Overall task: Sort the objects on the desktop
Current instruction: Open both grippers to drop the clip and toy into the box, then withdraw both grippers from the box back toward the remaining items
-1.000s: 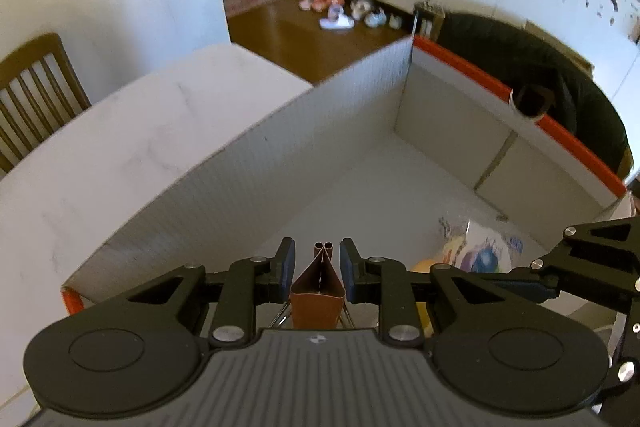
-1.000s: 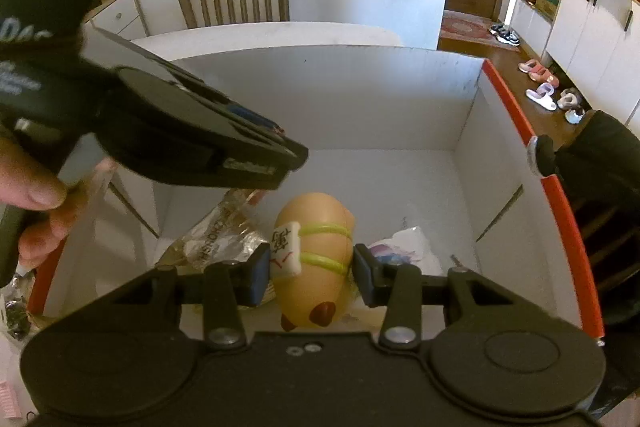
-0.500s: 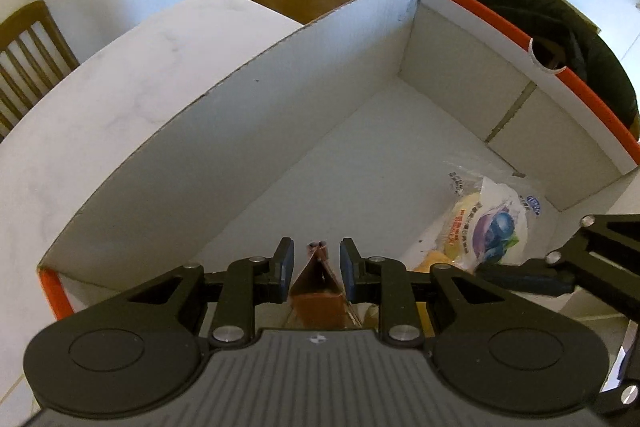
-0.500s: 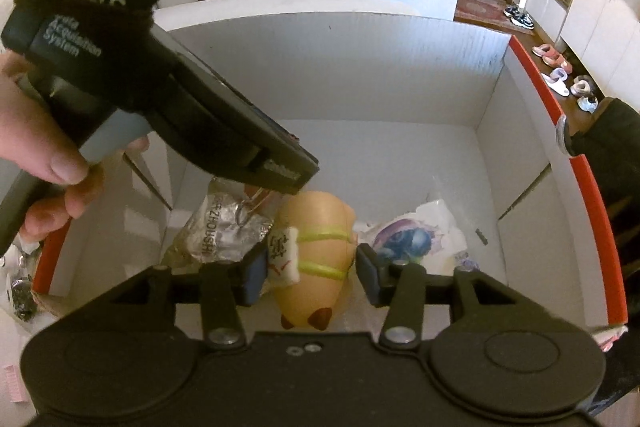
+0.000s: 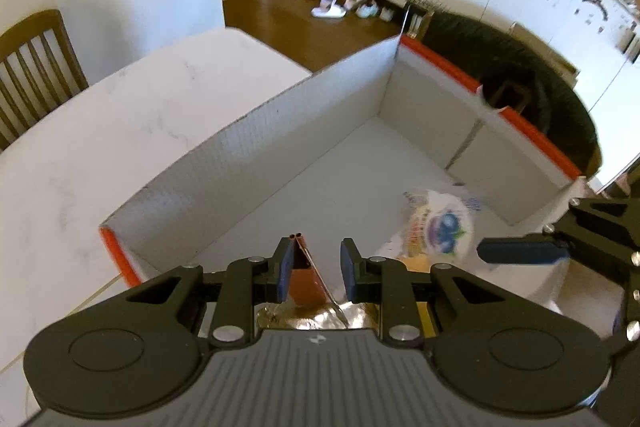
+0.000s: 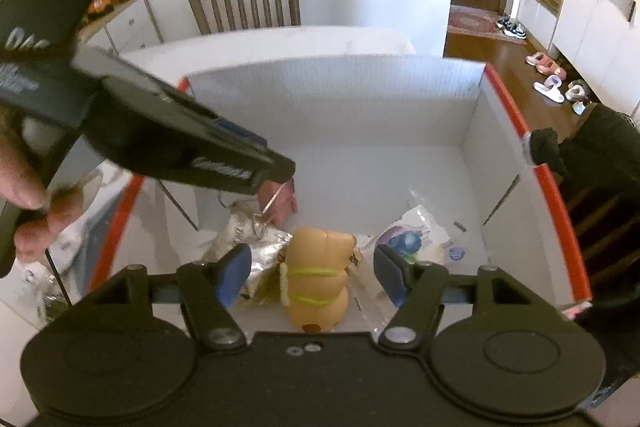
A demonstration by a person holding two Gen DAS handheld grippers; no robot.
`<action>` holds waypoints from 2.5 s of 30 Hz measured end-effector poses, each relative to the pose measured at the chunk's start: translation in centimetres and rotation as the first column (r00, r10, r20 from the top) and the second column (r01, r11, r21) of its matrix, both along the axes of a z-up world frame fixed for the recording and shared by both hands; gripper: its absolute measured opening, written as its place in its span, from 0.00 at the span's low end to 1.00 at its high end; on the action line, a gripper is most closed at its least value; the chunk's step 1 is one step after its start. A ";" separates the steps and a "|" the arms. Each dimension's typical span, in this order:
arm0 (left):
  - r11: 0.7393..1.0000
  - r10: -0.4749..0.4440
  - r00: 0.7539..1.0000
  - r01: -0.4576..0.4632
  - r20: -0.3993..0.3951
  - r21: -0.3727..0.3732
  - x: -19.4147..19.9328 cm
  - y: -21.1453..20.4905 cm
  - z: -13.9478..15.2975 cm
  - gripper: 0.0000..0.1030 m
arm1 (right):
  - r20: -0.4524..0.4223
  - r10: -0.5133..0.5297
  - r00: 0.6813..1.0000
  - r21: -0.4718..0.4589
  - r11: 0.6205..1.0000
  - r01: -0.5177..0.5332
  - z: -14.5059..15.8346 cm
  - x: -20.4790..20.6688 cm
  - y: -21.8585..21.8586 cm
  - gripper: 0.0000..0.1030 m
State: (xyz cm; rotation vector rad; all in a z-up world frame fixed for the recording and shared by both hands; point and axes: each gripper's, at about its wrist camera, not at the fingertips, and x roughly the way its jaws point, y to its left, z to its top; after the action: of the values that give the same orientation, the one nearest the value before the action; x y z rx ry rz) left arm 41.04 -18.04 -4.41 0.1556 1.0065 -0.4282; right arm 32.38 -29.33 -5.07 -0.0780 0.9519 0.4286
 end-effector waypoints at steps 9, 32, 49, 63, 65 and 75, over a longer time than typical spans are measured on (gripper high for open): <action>0.996 -0.026 0.997 0.032 0.078 -0.079 -4.5 2.9 3.8 0.23 | 0.059 -0.031 0.998 0.063 0.998 0.027 3.7 -1.7 -1.1 0.66; 0.988 -0.001 0.983 0.029 0.181 -0.153 -17.8 13.9 7.4 0.23 | 0.150 -0.033 0.988 0.125 0.992 0.014 7.0 -12.2 5.3 0.75; 0.981 0.111 0.981 -0.082 0.158 -0.179 -22.9 23.5 3.8 0.82 | 0.153 0.003 0.988 0.120 0.993 -0.021 3.7 -18.6 13.0 0.84; 0.978 0.205 0.965 -0.193 0.166 -0.081 -23.1 29.4 -1.4 1.00 | 0.148 0.008 0.989 0.104 0.994 -0.023 -0.1 -18.0 17.6 0.95; 0.974 0.222 0.963 -0.213 0.154 -0.076 -22.8 30.2 -2.3 1.00 | 0.143 0.007 0.990 0.103 0.994 -0.022 -0.7 -17.7 18.1 0.95; 0.953 0.301 0.950 -0.296 0.084 -0.060 -20.6 32.8 -4.4 1.00 | 0.115 -0.007 0.993 0.078 0.997 -0.002 -2.8 -16.3 19.8 0.93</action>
State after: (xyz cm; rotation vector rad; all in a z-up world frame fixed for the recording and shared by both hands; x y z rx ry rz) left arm 20.45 14.72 -8.77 -0.0207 0.9101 -0.1655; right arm 16.10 -9.48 -7.90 -0.0305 0.8213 0.4540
